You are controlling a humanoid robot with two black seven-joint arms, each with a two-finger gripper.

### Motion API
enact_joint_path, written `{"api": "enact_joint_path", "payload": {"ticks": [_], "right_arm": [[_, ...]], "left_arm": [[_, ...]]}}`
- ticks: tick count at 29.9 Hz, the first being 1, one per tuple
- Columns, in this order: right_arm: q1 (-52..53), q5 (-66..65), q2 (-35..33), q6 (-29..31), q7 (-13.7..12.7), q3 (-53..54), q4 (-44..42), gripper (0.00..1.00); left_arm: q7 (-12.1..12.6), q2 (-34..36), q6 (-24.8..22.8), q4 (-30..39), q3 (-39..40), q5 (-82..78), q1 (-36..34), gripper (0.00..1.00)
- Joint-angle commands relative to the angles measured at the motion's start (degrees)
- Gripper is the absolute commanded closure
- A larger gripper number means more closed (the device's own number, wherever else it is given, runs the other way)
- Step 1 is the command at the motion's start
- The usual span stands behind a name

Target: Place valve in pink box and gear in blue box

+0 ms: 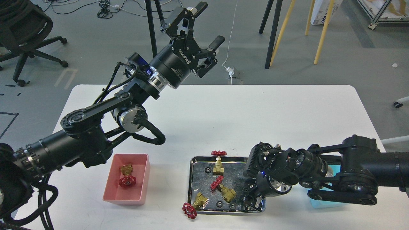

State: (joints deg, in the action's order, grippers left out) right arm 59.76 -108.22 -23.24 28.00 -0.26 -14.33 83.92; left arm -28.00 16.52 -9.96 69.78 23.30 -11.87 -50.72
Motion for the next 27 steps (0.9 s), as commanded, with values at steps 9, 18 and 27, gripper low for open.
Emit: {"api": "enact_joint_path", "payload": {"ticks": [9,18,27], "right_arm": [[-0.8,-0.1,0.1,0.0,0.0,0.1,-1.1,0.48],[-1.0,-0.1,0.4,0.0,0.0,0.2,-1.4,0.54],[-1.0,-0.1,0.4,0.0,0.0,0.2,-1.4,0.63]], "left_arm": [[0.0,0.0,-0.1,0.0,0.0,0.0,0.1,0.04],[0.0,0.0,-0.2,0.0,0.0,-0.1,0.4,0.04],[0.0,-0.1,-0.2,0.0,0.0,0.0,0.5,0.04]]}}
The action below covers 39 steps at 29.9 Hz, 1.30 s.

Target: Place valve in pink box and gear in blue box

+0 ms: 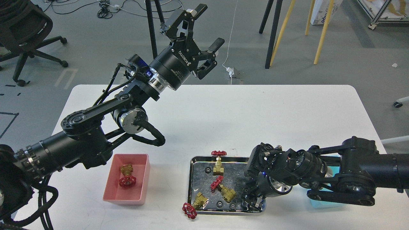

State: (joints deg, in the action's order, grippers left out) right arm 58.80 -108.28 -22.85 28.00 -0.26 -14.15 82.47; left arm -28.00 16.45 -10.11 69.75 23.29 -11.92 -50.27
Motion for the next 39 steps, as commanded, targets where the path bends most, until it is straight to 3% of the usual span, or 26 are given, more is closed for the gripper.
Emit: {"api": "enact_joint_path", "payload": {"ticks": [1,9,18,23,29,34,39], "right_arm": [[0.0,0.0,0.0,0.0,0.0,0.0,0.1,0.64],[0.0,0.1,0.0,0.0,0.0,0.3,0.1,0.80],[0.8,0.4,-1.0,0.0,0.0,3.0,0.6,0.84],[2.8,0.9,-5.1,0.0,0.0,6.2,2.9,0.84],[6.7,1.4,-17.0,0.0,0.3,8.2,9.3,0.84],[6.7,1.8,-31.7,0.0,0.3,8.5,16.3,0.85],[5.4,2.3,-43.0,0.0,0.4,8.6,16.9,0.86]], "left_arm": [[0.0,0.0,-0.1,-0.1,0.0,0.1,0.2,0.04],[0.0,0.0,-0.1,0.0,0.1,-0.7,0.7,0.04],[0.0,-1.0,-0.1,0.0,0.1,-0.8,0.6,0.04],[0.0,-1.2,-0.2,0.0,0.1,-0.8,0.6,0.04],[0.0,-2.3,-0.1,0.0,0.1,-0.8,0.6,0.04],[0.0,-3.1,-0.1,0.0,0.1,-0.8,0.6,0.04],[0.0,-4.4,0.0,0.0,-0.2,-0.8,0.6,0.04]]}}
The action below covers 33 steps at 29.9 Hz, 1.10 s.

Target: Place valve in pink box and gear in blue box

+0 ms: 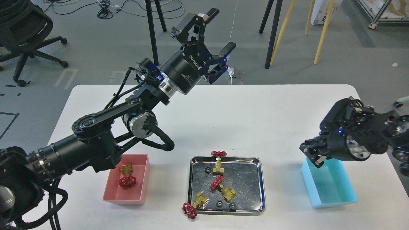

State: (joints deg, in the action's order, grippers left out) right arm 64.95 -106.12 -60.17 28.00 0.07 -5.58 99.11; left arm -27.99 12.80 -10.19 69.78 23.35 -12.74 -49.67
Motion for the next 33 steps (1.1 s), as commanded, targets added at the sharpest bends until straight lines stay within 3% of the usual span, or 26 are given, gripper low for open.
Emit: {"api": "enact_joint_path", "payload": {"ticks": [1,9,13,17,18,19,20,26,31,33], "right_arm": [[-1.1,0.1,-7.4,0.0,0.0,0.0,0.3,0.86],[-7.5,0.3,-9.6,0.0,0.0,0.0,0.2,0.85],[-9.1,0.5,-8.6,0.0,0.0,0.1,0.1,0.78],[-9.1,1.9,-7.7,0.0,0.0,0.2,0.0,0.47],[-9.1,2.6,-7.2,0.0,-0.1,0.3,0.0,0.33],[-9.1,3.2,-7.0,0.0,-0.1,0.7,-0.1,0.11],[-9.1,3.6,-6.8,0.0,-0.2,1.0,-0.1,0.00],[-9.1,11.1,-4.2,0.0,-0.1,11.3,-4.9,0.00],[-9.1,36.2,0.2,0.0,-0.1,25.9,-14.9,0.00],[-9.1,50.0,2.5,0.0,0.1,30.6,-19.3,0.00]], "left_arm": [[0.0,-0.8,0.1,0.0,-0.2,0.0,0.0,0.04],[0.0,-1.8,0.3,0.0,-0.6,0.0,0.0,0.04],[0.0,-1.8,0.3,0.0,-0.7,0.0,0.1,0.04],[0.0,-1.8,0.3,0.0,-0.9,0.0,0.1,0.04],[0.0,-1.8,0.3,0.0,-0.8,0.0,0.1,0.04],[0.0,-1.8,0.3,0.0,-0.8,0.0,0.1,0.03],[0.0,-1.7,0.3,0.0,-0.8,0.0,0.1,0.04],[0.0,0.0,0.3,-0.3,-0.9,-0.1,0.1,0.04],[0.0,6.1,-1.0,-3.9,-1.0,-0.2,0.1,0.04],[0.0,7.9,-3.6,-6.7,-0.9,-0.2,0.0,0.03]]}}
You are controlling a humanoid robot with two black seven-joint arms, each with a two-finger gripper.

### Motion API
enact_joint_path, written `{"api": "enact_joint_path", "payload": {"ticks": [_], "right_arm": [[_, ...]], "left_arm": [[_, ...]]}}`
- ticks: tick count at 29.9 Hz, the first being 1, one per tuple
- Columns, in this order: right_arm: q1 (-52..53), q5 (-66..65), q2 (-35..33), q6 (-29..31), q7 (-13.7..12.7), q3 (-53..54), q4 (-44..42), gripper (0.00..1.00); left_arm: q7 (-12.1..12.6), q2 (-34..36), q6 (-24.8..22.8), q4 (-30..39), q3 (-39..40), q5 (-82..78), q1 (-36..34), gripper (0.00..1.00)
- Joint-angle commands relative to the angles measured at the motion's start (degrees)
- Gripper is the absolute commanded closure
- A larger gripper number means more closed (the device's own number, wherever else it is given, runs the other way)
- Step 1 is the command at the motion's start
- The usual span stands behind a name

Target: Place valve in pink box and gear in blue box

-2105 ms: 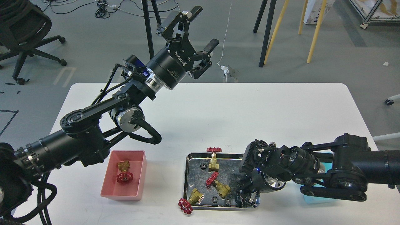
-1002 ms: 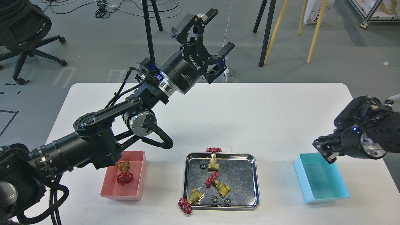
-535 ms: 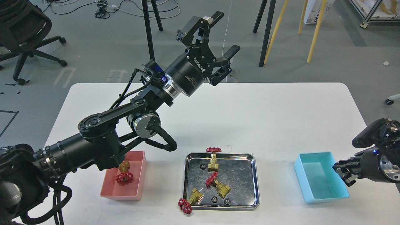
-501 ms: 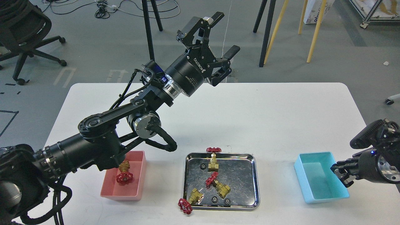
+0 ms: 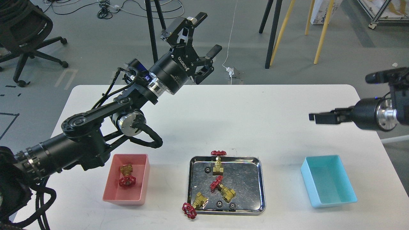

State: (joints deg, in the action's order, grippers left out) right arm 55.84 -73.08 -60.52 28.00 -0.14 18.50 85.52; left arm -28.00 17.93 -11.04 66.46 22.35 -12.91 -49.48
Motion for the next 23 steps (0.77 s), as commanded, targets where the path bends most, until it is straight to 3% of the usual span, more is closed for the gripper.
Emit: {"api": "enact_joint_path", "payload": {"ticks": [1,5,10,16,23], "right_arm": [[0.0,24.7,4.2,0.0,0.3,8.5,-7.7,0.00],[0.0,51.4,10.2,0.0,0.3,12.5,-17.9,0.00],[-0.9,71.0,20.9,0.0,0.5,15.9,-34.3,0.00],[-3.9,74.4,32.7,0.0,0.1,24.0,-47.6,0.00],[-4.6,74.4,38.1,0.0,0.2,26.0,-49.8,0.00]], "left_arm": [[0.0,3.6,-5.2,-5.1,0.1,0.0,-0.3,0.03],[0.0,5.8,-15.7,-11.4,1.0,0.5,-1.0,0.03],[0.0,5.7,-17.0,-16.2,3.3,0.9,-0.7,0.01],[0.0,1.2,-17.0,-22.2,7.4,1.3,-0.3,0.01],[0.0,-3.3,-17.0,-27.4,8.9,1.6,-0.7,0.01]]}}
